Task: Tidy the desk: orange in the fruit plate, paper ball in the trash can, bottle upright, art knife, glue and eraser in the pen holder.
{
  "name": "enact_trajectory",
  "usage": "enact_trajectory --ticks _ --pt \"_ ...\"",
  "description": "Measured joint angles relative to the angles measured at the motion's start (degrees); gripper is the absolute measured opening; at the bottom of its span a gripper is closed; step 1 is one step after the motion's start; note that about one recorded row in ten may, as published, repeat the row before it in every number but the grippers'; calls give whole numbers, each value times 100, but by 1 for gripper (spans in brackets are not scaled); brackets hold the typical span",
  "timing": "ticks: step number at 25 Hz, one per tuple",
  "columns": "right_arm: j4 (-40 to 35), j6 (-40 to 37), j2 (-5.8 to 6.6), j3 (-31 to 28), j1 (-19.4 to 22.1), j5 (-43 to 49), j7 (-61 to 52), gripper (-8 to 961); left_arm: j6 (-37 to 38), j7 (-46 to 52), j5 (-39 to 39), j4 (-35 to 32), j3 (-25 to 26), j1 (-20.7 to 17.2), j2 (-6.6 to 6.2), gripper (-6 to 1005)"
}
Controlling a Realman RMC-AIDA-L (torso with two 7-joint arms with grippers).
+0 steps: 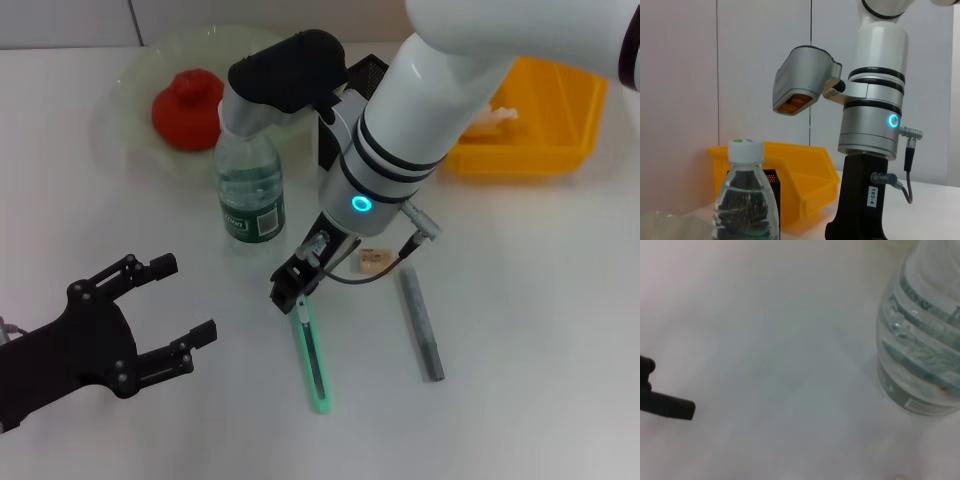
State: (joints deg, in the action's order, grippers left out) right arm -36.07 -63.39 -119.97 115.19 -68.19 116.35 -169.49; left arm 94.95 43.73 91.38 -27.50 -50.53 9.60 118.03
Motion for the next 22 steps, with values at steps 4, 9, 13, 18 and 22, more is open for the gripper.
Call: enact_trajectory --ticks 4,9,13,18,22 --pt "24 3 0 10 11 -3 2 301 -13 -3 5 0 3 16 0 842" --pt "43 3 0 26 28 -9 4 297 -44 -5 9 0 -11 45 0 842" --pt "59 -6 0 90 28 -30 5 293 -66 -5 12 0 -18 56 7 842" --pt "139 3 0 210 2 -153 5 289 -97 -5 12 -1 -23 64 8 842" --pt "150 4 0 230 -3 -161 5 286 -136 -5 11 0 -44 92 9 842"
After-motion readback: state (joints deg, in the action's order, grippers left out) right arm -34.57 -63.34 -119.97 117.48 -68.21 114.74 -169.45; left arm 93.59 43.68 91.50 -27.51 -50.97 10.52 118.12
